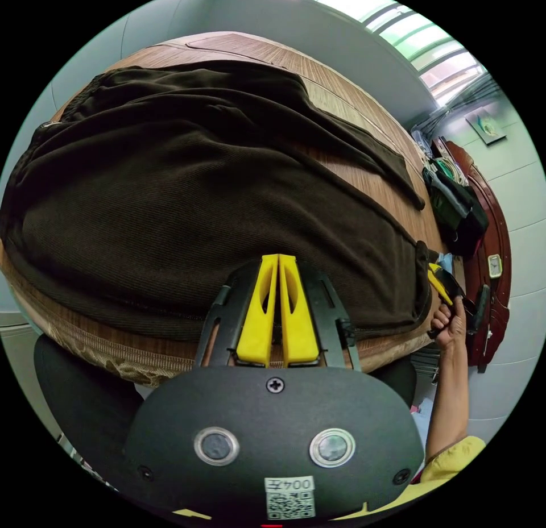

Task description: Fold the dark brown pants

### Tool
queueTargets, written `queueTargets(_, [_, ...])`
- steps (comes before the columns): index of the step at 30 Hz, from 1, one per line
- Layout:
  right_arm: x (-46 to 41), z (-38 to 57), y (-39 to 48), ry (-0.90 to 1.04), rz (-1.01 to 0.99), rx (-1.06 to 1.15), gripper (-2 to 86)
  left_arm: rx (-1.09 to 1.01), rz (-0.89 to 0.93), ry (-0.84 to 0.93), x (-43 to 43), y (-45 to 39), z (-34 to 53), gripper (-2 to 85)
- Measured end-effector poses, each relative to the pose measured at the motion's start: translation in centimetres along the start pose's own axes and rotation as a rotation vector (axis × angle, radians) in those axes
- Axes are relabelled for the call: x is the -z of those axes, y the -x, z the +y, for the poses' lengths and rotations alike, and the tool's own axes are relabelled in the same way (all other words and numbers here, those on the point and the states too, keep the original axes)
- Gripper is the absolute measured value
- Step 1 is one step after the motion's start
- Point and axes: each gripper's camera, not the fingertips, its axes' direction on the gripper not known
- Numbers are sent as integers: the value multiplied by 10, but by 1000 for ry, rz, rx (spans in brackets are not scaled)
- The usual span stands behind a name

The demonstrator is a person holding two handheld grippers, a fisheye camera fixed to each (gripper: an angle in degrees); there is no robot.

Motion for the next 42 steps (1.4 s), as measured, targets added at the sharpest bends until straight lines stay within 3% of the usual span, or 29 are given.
queueTargets(4, [6,4,14,-1,121,42,32,3,9,3,2,1,4,8])
queueTargets(7, [56,26,-20,-98,258,-104,28,3,20,2,3,2,8,9])
queueTargets(11, [100,73,-66,-101,224,-182,39,2,40,-5,4,2,15,9])
queueTargets(15, [112,94,-42,-122,170,-72,109,-7,39,-4,6,-1,20,8])
queueTargets(19, [69,82,46,-116,97,182,146,-64,23,-12,9,-8,28,7])
queueTargets(23, [5,56,122,-58,167,379,144,-119,59,30,23,-4,32,7])
queueTargets(25, [-23,42,139,25,232,434,145,-102,50,-49,44,9,36,7])
queueTargets(28, [-57,28,146,78,242,465,156,-63,-35,-201,84,40,34,7])
queueTargets(31, [-77,30,151,83,318,539,167,-43,-171,-245,110,76,16,7])
queueTargets(34, [-77,39,150,26,306,569,169,-26,-326,-221,119,109,-4,7])
queueTargets(37, [-77,37,149,30,295,562,169,-2,-465,-90,101,141,-11,8])
queueTargets(42, [-77,36,150,23,291,564,169,-12,-312,-190,111,157,10,8])
